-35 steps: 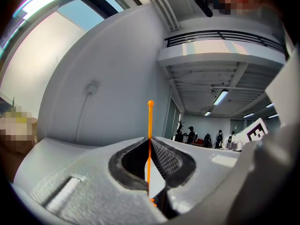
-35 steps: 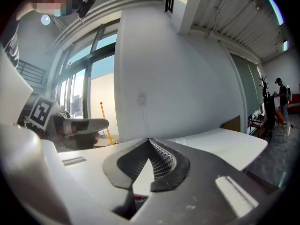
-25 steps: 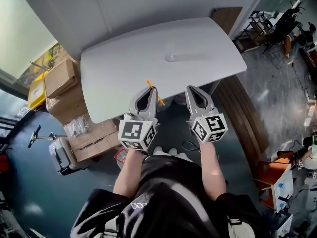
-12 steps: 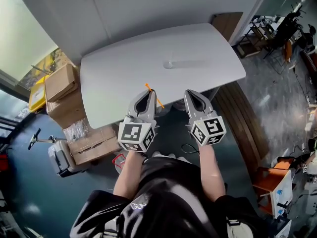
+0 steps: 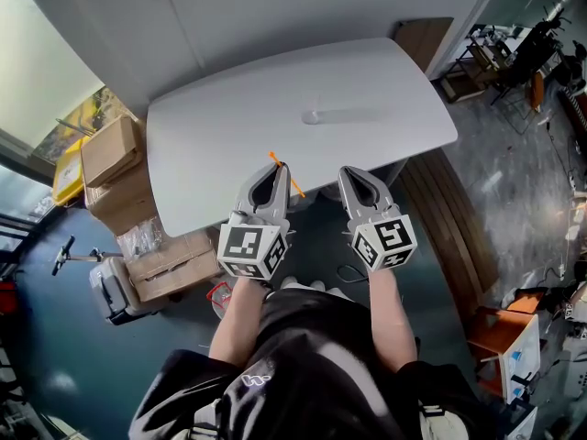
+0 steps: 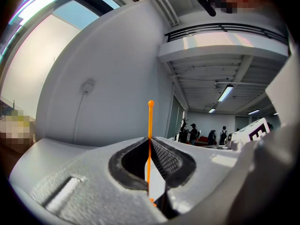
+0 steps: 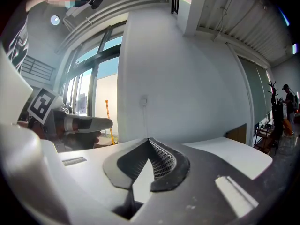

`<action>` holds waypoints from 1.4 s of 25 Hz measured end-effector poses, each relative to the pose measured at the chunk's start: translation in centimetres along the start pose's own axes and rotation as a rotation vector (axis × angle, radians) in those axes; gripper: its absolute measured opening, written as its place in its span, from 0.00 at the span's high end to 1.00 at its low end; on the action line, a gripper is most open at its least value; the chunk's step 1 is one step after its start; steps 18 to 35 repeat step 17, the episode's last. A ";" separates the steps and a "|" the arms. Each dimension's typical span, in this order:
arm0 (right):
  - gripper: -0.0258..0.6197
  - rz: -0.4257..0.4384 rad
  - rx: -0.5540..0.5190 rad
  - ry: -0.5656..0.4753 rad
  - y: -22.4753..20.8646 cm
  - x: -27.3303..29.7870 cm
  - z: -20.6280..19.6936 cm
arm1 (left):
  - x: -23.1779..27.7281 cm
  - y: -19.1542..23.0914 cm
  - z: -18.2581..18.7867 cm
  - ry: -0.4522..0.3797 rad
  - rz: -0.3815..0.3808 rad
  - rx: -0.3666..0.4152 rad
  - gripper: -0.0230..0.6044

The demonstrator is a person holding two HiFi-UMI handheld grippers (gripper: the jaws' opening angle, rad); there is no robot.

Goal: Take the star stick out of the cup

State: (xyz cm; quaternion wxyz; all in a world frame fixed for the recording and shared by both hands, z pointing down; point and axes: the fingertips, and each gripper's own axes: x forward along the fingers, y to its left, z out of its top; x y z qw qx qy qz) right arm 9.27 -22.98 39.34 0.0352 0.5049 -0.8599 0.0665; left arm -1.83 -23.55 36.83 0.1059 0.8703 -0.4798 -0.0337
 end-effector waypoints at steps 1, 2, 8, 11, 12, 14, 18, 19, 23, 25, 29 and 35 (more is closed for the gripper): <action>0.96 0.003 -0.011 0.001 -0.1 0.0 0.0 | 0.1 0.0 0.0 -0.001 0.001 -0.001 0.94; 0.96 0.009 -0.024 0.001 0.0 0.1 0.1 | 0.2 0.0 0.0 -0.002 0.003 -0.002 0.94; 0.96 0.039 -0.063 -0.009 0.4 0.5 0.8 | 0.3 0.2 0.3 -0.010 0.014 -0.007 0.94; 0.96 0.048 -0.067 -0.010 0.4 0.9 0.7 | 0.3 0.6 0.3 -0.015 0.021 -0.008 0.94; 0.96 0.049 -0.065 -0.010 0.4 0.9 0.6 | 0.4 0.6 0.3 -0.016 0.021 -0.008 0.94; 0.96 0.050 -0.065 -0.007 0.2 1.0 0.7 | 0.5 0.6 0.5 -0.019 0.022 -0.006 0.94; 0.96 0.058 -0.069 -0.007 0.2 1.3 0.8 | 0.6 1.0 0.9 -0.029 0.032 -0.002 0.94; 0.96 0.058 -0.069 -0.007 0.2 1.3 0.8 | 0.6 1.0 0.9 -0.029 0.032 -0.002 0.94; 0.96 0.058 -0.069 -0.007 0.2 1.3 0.8 | 0.6 1.0 0.9 -0.029 0.032 -0.002 0.94; 0.96 0.058 -0.069 -0.007 0.2 1.3 0.8 | 0.6 1.0 0.9 -0.029 0.032 -0.002 0.94; 0.96 0.058 -0.069 -0.007 0.2 1.3 0.8 | 0.6 1.0 0.9 -0.029 0.032 -0.002 0.94; 0.96 0.058 -0.069 -0.007 0.2 1.3 0.8 | 0.6 1.0 0.9 -0.029 0.032 -0.002 0.94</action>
